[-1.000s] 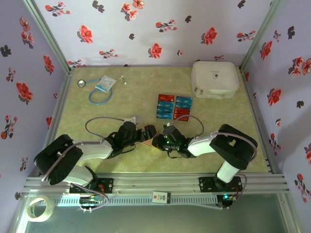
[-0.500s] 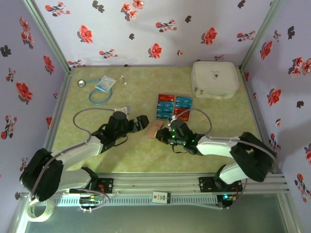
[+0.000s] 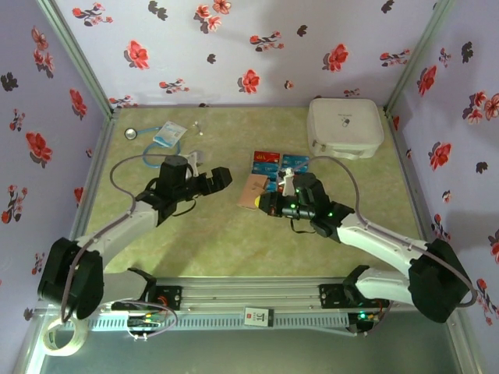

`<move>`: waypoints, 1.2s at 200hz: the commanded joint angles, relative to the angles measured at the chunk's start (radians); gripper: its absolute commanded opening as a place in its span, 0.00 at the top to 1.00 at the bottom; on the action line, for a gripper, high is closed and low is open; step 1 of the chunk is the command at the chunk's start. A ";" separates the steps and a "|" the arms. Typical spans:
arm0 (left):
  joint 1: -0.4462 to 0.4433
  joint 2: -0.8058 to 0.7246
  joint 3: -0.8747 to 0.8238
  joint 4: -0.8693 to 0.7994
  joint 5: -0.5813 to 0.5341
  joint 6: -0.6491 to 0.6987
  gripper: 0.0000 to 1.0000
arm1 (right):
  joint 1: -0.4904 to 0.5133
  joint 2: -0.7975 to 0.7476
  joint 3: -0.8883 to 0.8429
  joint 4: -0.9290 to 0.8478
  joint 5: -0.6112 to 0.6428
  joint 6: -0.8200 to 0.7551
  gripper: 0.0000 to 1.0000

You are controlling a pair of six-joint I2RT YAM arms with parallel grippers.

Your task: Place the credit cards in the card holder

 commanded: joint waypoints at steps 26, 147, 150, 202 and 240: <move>0.009 0.105 0.015 0.268 0.117 -0.159 0.00 | -0.006 0.079 0.050 0.184 -0.097 0.061 1.00; 0.002 0.234 -0.031 0.568 0.159 -0.331 0.05 | 0.005 0.189 0.064 0.379 -0.129 0.153 1.00; 0.002 0.235 -0.032 0.574 0.162 -0.334 0.06 | 0.005 0.189 0.063 0.380 -0.127 0.153 1.00; 0.001 0.255 -0.048 0.681 0.188 -0.375 0.28 | 0.004 0.238 0.046 0.399 -0.123 0.134 1.00; 0.008 0.257 -0.065 0.716 0.193 -0.387 0.38 | -0.002 0.256 0.030 0.414 -0.118 0.133 1.00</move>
